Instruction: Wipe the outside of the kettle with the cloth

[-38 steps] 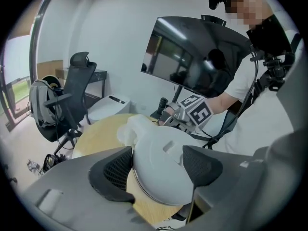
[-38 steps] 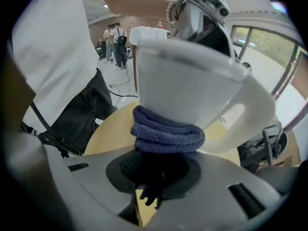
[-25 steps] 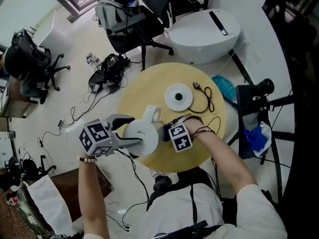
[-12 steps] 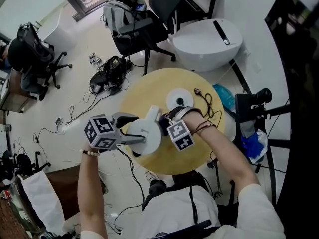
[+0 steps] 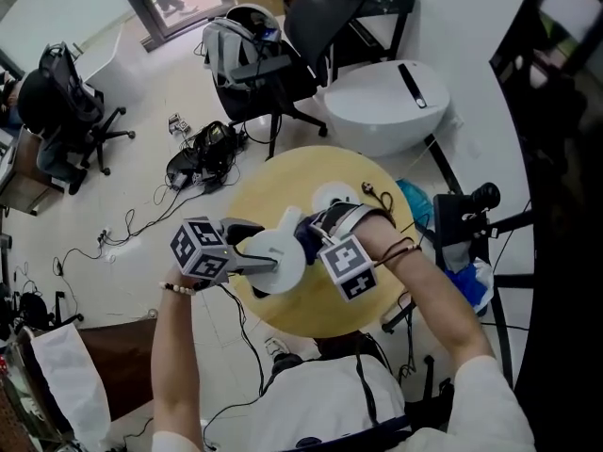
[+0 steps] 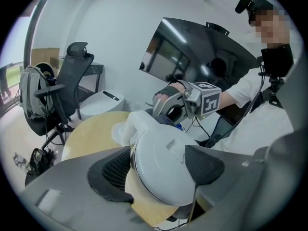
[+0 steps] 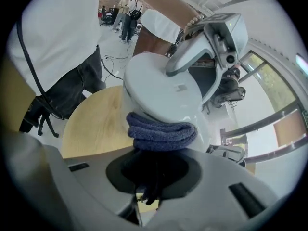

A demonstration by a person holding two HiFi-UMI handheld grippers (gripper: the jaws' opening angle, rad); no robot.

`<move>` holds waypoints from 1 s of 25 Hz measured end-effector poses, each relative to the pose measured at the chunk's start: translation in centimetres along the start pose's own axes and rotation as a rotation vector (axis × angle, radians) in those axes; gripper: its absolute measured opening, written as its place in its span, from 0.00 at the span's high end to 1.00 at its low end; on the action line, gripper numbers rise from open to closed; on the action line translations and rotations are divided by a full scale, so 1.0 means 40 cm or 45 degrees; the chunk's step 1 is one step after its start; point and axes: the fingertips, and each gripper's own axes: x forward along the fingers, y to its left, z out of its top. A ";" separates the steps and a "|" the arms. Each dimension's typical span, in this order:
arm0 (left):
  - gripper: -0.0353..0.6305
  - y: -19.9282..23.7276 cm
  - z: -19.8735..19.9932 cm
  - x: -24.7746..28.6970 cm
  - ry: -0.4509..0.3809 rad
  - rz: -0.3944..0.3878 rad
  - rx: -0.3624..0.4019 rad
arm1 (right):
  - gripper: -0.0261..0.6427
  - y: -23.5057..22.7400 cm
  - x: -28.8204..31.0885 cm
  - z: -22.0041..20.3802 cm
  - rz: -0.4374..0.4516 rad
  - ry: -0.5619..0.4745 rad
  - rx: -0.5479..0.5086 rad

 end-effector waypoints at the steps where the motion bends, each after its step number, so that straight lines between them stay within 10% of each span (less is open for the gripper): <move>1: 0.41 0.001 -0.001 0.000 0.001 0.008 -0.017 | 0.85 -0.004 -0.010 0.001 -0.010 0.010 0.000; 9: 0.41 0.009 -0.009 0.001 -0.055 0.143 -0.160 | 0.85 -0.030 -0.086 -0.008 -0.124 0.022 0.137; 13: 0.42 0.010 0.000 0.010 -0.175 0.265 -0.274 | 0.85 -0.035 -0.141 -0.054 -0.217 -0.015 0.502; 21: 0.43 -0.053 0.044 -0.096 -0.679 0.344 -0.405 | 0.85 -0.059 -0.269 0.054 -0.242 -0.570 1.372; 25: 0.52 -0.096 -0.018 -0.177 -0.873 0.367 -0.499 | 0.85 -0.056 -0.212 0.059 -0.230 -0.444 1.485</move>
